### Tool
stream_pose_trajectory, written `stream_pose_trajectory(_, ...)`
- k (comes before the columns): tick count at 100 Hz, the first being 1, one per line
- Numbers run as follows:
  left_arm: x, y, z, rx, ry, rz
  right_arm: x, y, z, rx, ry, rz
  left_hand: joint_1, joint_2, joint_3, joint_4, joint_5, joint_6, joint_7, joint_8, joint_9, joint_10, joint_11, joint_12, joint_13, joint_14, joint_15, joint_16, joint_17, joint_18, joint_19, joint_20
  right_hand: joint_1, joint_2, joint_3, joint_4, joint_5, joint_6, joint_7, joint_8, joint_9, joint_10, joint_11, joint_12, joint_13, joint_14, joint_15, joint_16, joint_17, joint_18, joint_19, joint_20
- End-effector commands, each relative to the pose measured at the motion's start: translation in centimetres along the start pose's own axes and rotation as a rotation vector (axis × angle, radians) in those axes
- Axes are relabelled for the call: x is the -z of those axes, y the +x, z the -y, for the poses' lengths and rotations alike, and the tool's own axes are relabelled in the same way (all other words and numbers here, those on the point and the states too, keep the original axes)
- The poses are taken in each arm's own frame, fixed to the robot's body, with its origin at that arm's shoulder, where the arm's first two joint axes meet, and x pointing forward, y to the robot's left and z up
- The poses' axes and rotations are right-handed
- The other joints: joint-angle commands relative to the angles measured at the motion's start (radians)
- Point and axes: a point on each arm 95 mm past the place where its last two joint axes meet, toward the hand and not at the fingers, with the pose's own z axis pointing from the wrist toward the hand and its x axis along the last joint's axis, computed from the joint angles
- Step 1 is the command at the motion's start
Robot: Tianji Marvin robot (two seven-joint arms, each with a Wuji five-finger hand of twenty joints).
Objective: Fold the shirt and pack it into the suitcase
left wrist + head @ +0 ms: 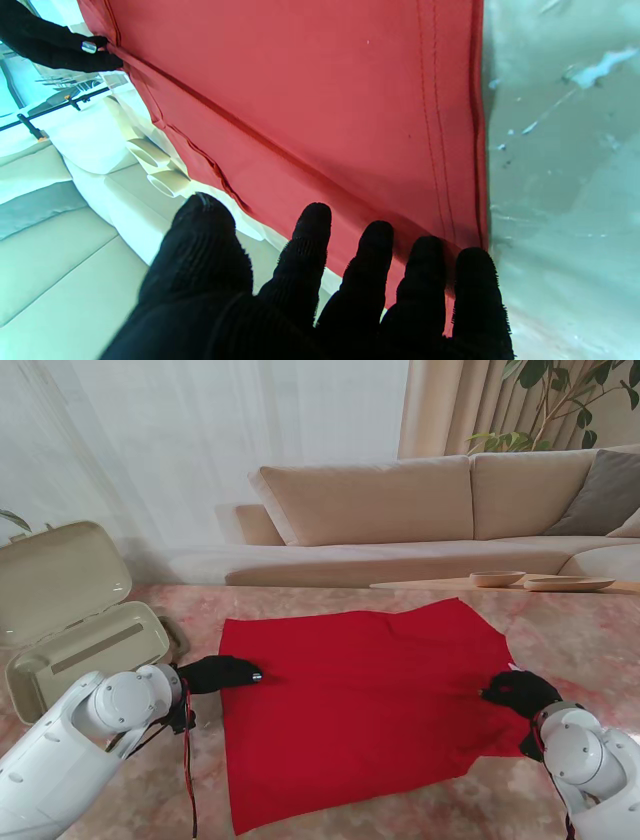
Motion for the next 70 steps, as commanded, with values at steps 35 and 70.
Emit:
stream_pose_trajectory(35,2.1,3.0,-0.4,0.032,0.08,-0.11,-0.2,0.1,0.2,-0.005,0.01,-0.009,0.018,-0.009,-0.039,0.01,0.032,-0.039,0.028,0.018,0.019,-0.023,0.031,0.011,-0.023,0.026,-0.023,-0.014,-0.004,0.011,-0.009,-0.001,0.023,0.031,-0.053,0.025,-0.013,0.009,-0.002,0.009,0.013,0.013,0.027,0.0,-0.005,0.009,0.014,0.007,0.01,0.029,0.004,0.024)
stream_pose_trajectory(70,5.2,5.3,-4.2,0.126,0.002,-0.152,-0.9,1.2,-0.9,0.016,-0.054,-0.047,0.013,0.002,-0.042,0.011,0.021,-0.02,0.014,0.01,0.017,0.013,0.015,0.002,-0.011,0.054,-0.019,-0.013,-0.006,0.023,0.025,0.013,0.019,0.018,-0.064,0.033,-0.002,-0.006,0.004,0.01,0.023,0.007,0.017,-0.001,0.002,0.01,0.015,0.01,0.014,0.036,0.006,0.027)
